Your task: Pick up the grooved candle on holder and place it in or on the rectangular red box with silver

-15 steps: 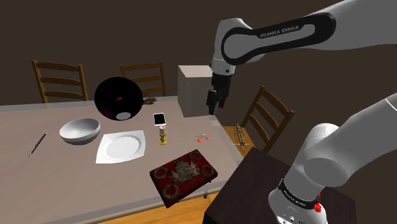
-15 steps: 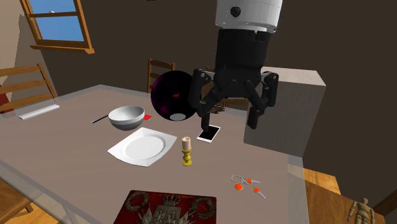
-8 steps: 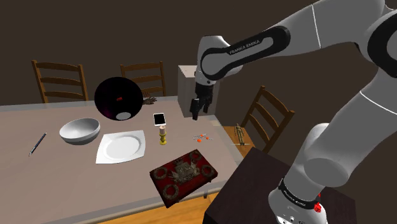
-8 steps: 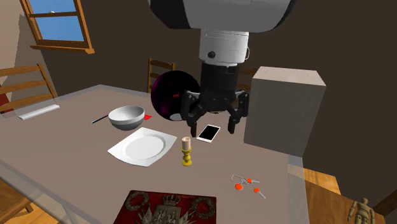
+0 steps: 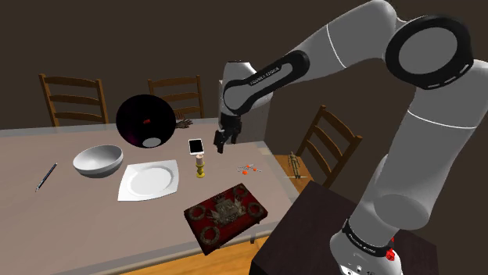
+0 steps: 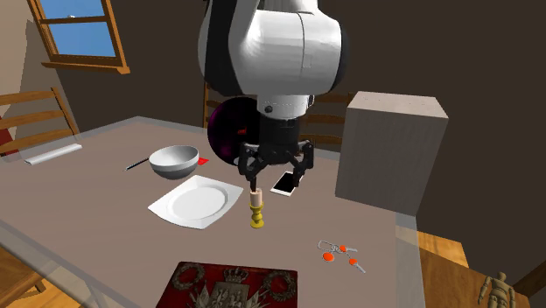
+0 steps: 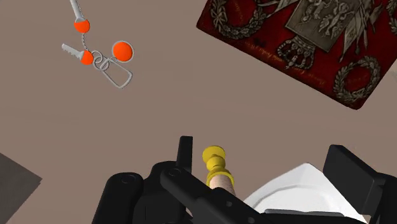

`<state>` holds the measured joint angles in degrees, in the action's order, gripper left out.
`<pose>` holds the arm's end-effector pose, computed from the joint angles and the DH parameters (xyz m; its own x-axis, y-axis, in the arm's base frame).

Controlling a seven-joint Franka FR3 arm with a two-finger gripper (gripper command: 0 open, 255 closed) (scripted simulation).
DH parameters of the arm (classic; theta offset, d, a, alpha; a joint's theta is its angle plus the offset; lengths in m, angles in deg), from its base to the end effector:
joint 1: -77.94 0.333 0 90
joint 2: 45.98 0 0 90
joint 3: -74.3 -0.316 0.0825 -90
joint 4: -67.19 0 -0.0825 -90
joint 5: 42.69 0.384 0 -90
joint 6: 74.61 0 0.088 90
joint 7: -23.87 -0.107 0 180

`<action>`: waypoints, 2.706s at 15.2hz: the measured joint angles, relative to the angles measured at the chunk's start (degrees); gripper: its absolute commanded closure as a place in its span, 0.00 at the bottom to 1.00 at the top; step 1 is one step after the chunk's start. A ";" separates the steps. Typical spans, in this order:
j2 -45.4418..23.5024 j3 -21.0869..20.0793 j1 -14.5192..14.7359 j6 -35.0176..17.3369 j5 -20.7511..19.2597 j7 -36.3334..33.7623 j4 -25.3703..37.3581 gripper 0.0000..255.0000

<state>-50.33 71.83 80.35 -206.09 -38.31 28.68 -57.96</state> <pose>0.5446 0.0480 0.3574 0.9923 0.1178 0.0381 0.1199 -0.9910 -0.0592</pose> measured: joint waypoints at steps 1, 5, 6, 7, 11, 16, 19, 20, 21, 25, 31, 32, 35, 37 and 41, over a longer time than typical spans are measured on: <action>-2.09 0.01 0.02 -0.95 -0.19 0.05 1.46 0.00; -10.71 -0.27 0.87 -3.93 -1.28 -1.06 8.54 0.00; -13.03 -0.24 0.96 -4.41 -1.54 -1.09 10.75 0.00; -14.94 -0.16 0.94 -4.92 -1.73 -0.96 12.46 0.00; -23.81 -0.02 2.01 -6.16 -2.86 -1.96 21.44 0.00; -28.79 0.12 2.26 -7.93 -3.21 -2.00 25.18 0.00; -30.54 0.15 2.28 -9.24 -3.25 -1.94 25.65 0.00; -30.94 0.16 2.32 -9.58 -3.26 -1.98 25.70 0.00; -31.23 0.16 2.32 -9.85 -3.26 -1.96 25.72 0.00; -31.51 0.16 2.39 -10.03 -3.28 -2.03 25.84 0.00; -31.50 0.13 2.38 -10.06 -3.26 -2.00 25.86 1.00; -31.51 0.15 2.36 -10.06 -3.27 -1.99 25.85 1.00; -31.51 0.17 2.34 -10.06 -3.28 -1.98 25.84 1.00; -31.51 0.17 2.35 -10.05 -3.28 -2.00 25.85 1.00; -29.89 0.14 2.37 -8.63 -3.26 -2.07 25.64 1.00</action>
<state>-80.22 71.97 82.72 -214.72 -41.58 26.60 -32.32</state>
